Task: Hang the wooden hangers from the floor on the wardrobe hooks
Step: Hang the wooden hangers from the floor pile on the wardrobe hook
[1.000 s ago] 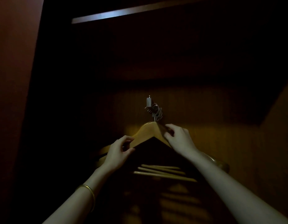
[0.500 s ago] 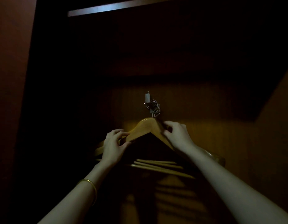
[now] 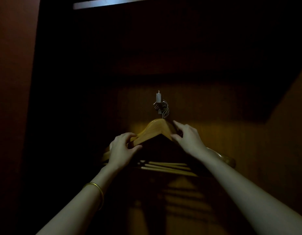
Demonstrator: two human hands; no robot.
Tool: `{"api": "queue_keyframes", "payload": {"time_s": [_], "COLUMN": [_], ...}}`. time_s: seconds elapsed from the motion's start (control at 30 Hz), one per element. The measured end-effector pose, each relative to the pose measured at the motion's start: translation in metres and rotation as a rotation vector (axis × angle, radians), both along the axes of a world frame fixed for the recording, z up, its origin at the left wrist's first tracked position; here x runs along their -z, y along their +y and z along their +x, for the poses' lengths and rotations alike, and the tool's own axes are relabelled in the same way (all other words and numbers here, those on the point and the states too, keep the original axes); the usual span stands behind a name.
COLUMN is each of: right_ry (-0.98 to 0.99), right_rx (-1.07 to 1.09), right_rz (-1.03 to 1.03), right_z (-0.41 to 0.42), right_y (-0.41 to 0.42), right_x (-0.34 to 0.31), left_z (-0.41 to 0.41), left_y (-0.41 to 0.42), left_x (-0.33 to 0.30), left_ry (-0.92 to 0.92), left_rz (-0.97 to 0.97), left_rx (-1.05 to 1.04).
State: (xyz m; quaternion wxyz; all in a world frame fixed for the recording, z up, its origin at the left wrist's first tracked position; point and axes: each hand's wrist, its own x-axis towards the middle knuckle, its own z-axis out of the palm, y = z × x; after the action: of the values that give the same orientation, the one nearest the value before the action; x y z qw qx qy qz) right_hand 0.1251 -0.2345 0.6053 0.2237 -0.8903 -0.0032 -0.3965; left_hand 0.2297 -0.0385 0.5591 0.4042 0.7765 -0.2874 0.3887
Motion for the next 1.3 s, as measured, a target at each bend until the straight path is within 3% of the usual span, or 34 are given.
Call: {"api": "queue_keyframes", "payload": {"time_s": [0.23, 0.33, 0.47, 0.9, 1.1, 1.3], "right_ry": [-0.153, -0.238, -0.102, 0.599, 0.781, 0.81], "right_rx": [0.156, 0.174, 0.166, 0.55, 0.689, 0.779], "right_rz": [-0.251, -0.373, -0.462, 0.018, 0.263, 0.551], "right_z": [-0.023, -0.034, -0.054, -0.216, -0.31, -0.404], "right_y": [0.01, 0.016, 0.02, 0.013, 0.008, 0.008], "right_x": [0.027, 0.058, 0.109, 0.336, 0.425, 0.501], "left_z": [-0.034, -0.05, -0.071, -0.16, -0.231, -0.296], "left_y": [-0.005, -0.015, -0.03, -0.067, -0.087, -0.102], "left_x": [0.027, 0.055, 0.096, 0.29, 0.372, 0.44], "left_ry": [-0.17, -0.232, -0.142, 0.383, 0.476, 0.594], "left_rz": [-0.015, 0.05, 0.195, 0.581, 0.785, 0.928], "left_rx": [-0.112, -0.023, 0.214, 0.763, 0.933, 0.97]}}
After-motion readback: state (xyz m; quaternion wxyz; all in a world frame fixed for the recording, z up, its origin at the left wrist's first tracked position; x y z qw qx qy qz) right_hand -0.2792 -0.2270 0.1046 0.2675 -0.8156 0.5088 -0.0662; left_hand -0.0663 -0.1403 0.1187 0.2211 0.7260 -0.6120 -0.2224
